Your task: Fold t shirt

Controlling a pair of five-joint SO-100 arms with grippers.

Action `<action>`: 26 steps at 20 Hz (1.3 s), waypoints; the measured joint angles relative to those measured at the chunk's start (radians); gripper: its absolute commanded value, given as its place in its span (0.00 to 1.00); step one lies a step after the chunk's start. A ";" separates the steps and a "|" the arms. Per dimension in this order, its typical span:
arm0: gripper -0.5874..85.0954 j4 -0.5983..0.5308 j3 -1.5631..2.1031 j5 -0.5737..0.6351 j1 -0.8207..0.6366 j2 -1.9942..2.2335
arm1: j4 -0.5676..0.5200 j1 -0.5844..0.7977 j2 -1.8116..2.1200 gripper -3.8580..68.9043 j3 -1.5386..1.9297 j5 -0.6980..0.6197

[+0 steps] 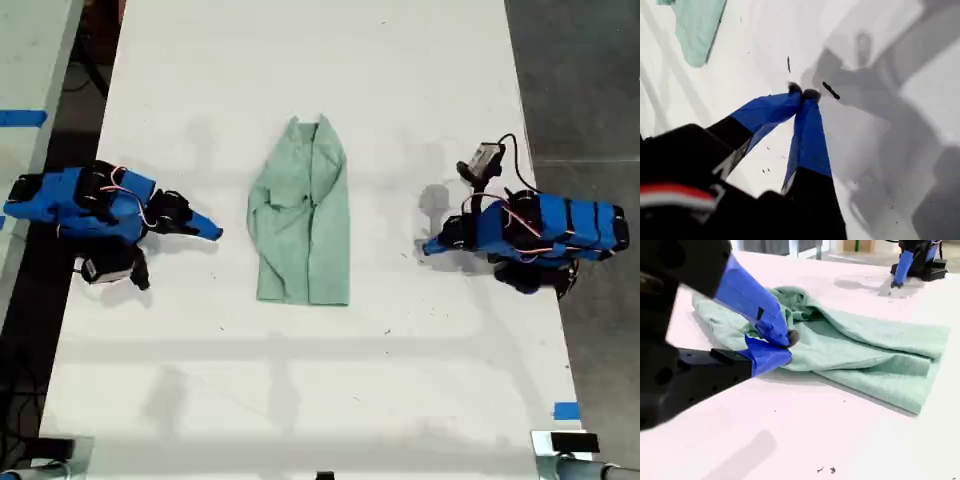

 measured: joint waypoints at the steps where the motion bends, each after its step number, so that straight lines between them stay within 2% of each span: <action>1: 0.01 0.003 0.000 -0.005 0.000 0.000 | 0.000 0.000 0.000 0.05 0.000 0.003; 3: 0.01 0.012 0.000 -0.066 0.003 0.000 | 0.000 -0.008 0.000 0.07 0.000 0.049; 6: 0.01 0.012 0.000 -0.084 0.035 0.000 | 0.000 -0.008 0.000 0.06 0.000 0.054; 12: 0.01 0.051 -0.094 -0.114 -0.025 -0.077 | 0.021 -0.006 -0.026 0.05 -0.084 0.094; 15: 0.01 0.091 -0.442 -0.117 -0.008 -0.532 | 0.029 -0.015 -0.314 0.05 -0.348 0.120; 17: 0.04 0.210 -0.828 -0.103 0.046 -0.973 | 0.014 -0.046 -0.643 0.05 -0.581 0.124; 18: 0.09 0.276 -1.048 -0.089 0.067 -1.220 | 0.005 -0.066 -0.799 0.09 -0.703 0.124; 19: 0.17 0.316 -1.264 -0.064 0.083 -1.427 | 0.000 -0.087 -0.963 0.25 -0.825 0.123; 20: 0.24 0.333 -1.457 -0.046 0.100 -1.640 | -0.006 -0.109 -1.127 0.33 -0.942 0.110; 21: 0.26 0.354 -1.614 -0.025 0.120 -1.799 | -0.008 -0.129 -1.285 0.37 -1.063 0.092; 23: 0.27 0.364 -1.825 -0.006 0.144 -2.034 | -0.006 -0.160 -1.583 0.39 -1.298 0.058; 26: 0.28 0.364 -1.890 -0.005 0.149 -2.215 | 0.023 -0.183 -1.925 0.39 -1.591 0.015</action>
